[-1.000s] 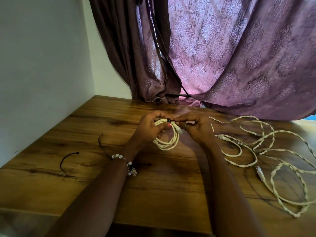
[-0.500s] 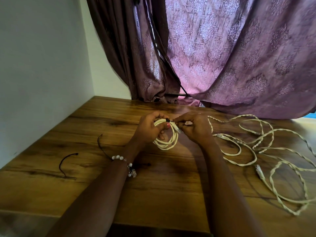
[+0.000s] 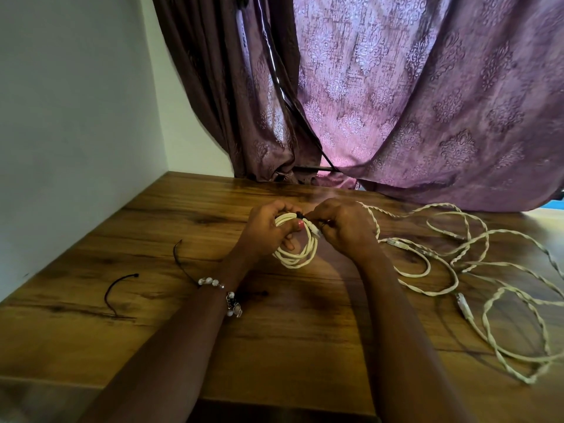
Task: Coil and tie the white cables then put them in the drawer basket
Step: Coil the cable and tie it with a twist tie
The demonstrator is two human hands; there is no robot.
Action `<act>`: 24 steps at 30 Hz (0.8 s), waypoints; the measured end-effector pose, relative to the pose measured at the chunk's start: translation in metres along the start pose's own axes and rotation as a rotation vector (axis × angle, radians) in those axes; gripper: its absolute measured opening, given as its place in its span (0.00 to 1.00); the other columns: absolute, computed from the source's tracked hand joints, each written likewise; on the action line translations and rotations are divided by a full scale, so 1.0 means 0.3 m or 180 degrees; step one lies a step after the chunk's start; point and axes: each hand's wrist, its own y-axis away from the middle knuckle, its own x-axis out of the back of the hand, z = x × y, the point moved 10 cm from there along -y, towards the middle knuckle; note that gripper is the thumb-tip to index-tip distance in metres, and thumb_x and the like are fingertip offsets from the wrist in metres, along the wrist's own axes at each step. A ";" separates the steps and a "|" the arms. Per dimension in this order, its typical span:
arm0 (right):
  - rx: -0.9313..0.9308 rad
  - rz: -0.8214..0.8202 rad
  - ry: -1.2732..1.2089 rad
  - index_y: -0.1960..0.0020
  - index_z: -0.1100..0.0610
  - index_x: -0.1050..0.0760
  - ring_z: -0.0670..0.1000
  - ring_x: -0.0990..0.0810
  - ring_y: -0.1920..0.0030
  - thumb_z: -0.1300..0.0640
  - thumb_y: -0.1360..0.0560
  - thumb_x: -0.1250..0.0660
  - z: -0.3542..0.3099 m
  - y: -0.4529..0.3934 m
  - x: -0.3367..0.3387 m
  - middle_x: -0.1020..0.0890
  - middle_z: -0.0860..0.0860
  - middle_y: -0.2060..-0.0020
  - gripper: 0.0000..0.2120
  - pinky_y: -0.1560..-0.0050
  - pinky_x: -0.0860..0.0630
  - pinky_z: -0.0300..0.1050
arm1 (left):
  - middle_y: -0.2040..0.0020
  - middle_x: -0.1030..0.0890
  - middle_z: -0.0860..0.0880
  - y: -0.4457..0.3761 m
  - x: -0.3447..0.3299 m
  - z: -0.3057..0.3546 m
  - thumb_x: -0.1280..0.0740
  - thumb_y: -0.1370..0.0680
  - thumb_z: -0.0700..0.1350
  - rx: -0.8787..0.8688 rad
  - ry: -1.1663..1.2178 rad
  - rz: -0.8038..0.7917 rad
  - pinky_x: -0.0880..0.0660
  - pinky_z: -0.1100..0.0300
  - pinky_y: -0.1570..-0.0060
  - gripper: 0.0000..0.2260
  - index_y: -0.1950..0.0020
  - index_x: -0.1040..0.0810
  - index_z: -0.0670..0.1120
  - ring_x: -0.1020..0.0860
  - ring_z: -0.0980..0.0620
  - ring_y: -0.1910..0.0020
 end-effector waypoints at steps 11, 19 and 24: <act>-0.0219 0.0134 -0.0182 0.57 0.62 0.16 0.47 0.22 0.67 0.73 0.38 0.27 0.040 0.011 0.003 0.16 0.56 0.66 0.13 0.62 0.33 0.27 | 0.63 0.19 0.34 0.005 -0.010 0.000 0.29 0.27 0.35 -0.0069 -0.0053 -0.0101 0.23 0.58 0.76 0.08 0.49 0.21 0.41 0.21 0.49 0.76; -0.0746 -0.0087 -0.0477 0.41 0.60 0.32 0.38 0.23 0.67 0.69 0.30 0.30 0.081 0.016 -0.038 0.16 0.52 0.61 0.20 0.66 0.33 0.23 | 0.64 0.18 0.38 0.008 -0.005 0.006 0.29 0.27 0.36 -0.0128 -0.0189 -0.0152 0.23 0.59 0.74 0.07 0.51 0.21 0.44 0.20 0.49 0.76; -0.0607 -0.0065 -0.0405 0.42 0.59 0.37 0.52 0.18 0.64 0.73 0.33 0.36 0.070 0.014 -0.055 0.16 0.54 0.62 0.23 0.66 0.25 0.41 | 0.63 0.18 0.50 0.010 -0.009 0.029 0.29 0.27 0.35 -0.0223 -0.0397 -0.0229 0.22 0.59 0.71 0.09 0.52 0.22 0.48 0.20 0.58 0.74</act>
